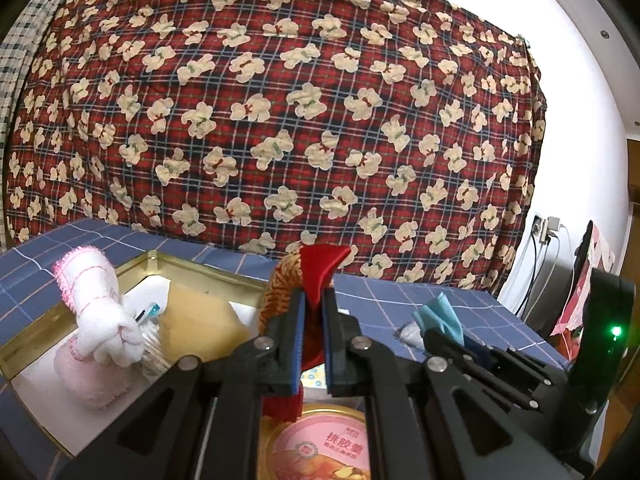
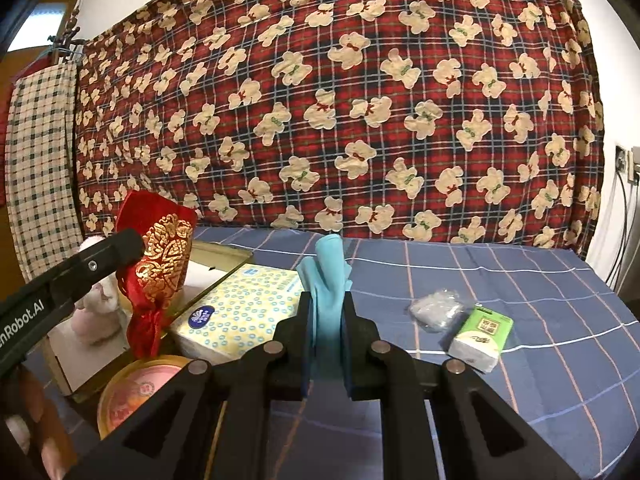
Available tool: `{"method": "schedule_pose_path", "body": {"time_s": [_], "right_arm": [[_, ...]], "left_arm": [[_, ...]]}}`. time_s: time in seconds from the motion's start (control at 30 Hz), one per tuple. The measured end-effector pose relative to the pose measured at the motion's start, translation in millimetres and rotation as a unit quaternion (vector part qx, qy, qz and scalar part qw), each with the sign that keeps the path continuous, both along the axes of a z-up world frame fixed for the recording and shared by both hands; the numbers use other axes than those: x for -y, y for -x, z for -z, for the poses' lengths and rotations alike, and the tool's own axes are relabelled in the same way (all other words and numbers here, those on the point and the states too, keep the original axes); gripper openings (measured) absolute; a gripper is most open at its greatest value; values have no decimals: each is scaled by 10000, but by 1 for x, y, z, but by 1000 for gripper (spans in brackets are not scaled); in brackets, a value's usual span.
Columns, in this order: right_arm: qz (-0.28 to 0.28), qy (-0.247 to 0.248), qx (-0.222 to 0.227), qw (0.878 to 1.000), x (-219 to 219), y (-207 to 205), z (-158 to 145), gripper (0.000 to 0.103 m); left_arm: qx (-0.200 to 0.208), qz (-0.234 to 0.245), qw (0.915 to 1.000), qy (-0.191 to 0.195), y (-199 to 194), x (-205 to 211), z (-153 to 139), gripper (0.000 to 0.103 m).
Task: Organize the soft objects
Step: 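Carry the red pouch with the left gripper while the right gripper carries the teal cloth toward the tray, then open the left gripper over the tin tray while the right gripper releases the teal cloth there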
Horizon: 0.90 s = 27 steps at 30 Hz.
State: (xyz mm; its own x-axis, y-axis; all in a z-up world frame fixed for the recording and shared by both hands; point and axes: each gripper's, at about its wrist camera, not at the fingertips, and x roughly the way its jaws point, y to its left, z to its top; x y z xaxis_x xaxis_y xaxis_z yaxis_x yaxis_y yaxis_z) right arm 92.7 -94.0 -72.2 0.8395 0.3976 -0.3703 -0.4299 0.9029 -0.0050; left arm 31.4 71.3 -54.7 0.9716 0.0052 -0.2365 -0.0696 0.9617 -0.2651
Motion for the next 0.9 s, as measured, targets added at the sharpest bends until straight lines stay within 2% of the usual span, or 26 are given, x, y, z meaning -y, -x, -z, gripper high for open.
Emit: {"method": "schedule_pose_path", "body": {"time_s": [0.17, 0.43, 0.6, 0.9], "right_arm": [[-110, 92, -31, 9999, -9, -6, -1, 13], [-596, -122, -148, 9980, -31, -10, -27, 13], [-1057, -114, -332, 9938, -63, -11, -40, 13], [-1711, 166, -618, 9832, -127, -6, -46, 13]], "left_arm": [[-95, 13, 9999, 35, 1, -7, 0, 5], [-117, -99, 9999, 69, 9, -28, -12, 5], [-86, -375, 9992, 77, 18, -51, -22, 5], [-395, -878, 9953, 58, 24, -94, -17, 5]]}}
